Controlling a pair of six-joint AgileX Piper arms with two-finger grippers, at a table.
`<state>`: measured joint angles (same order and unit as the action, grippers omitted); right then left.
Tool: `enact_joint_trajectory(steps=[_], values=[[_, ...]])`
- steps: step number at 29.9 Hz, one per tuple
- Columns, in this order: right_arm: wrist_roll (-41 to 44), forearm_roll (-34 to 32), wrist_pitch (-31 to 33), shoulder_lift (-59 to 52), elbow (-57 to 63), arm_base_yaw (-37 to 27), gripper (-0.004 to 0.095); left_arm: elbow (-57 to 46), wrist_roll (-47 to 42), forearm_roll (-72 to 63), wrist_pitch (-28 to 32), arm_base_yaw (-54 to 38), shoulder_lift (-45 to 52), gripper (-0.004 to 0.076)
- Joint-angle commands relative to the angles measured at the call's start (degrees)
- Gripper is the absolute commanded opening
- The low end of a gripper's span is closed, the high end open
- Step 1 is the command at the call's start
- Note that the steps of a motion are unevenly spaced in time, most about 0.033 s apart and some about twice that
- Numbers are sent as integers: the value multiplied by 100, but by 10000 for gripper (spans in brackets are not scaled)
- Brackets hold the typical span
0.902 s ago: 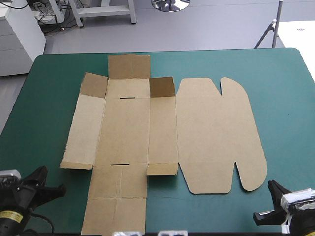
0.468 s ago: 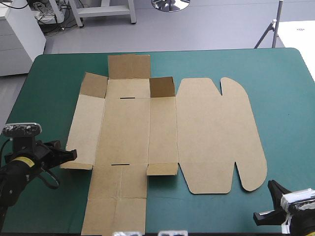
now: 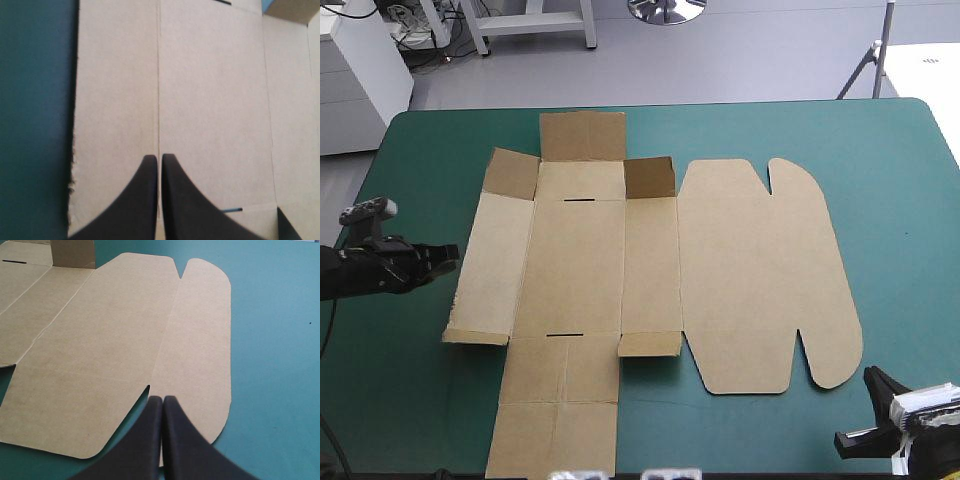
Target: Fold the box
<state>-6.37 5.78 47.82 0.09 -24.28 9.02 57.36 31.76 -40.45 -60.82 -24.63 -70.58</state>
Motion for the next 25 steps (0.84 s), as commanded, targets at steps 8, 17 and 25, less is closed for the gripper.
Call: enact_joint_trajectory(steps=[8, 17, 25], values=[[-35, 5, -437, 149, -164, 2, -19, 1257, -42, 112, -899, -373, -1619, 12], [-35, 5, -437, 149, -164, 2, -19, 1412, -42, -273, -986, -373, -2727, 11], [-35, 5, -437, 149, -164, 2, -19, 1412, 181, -249, -932, -373, -2777, 12]])
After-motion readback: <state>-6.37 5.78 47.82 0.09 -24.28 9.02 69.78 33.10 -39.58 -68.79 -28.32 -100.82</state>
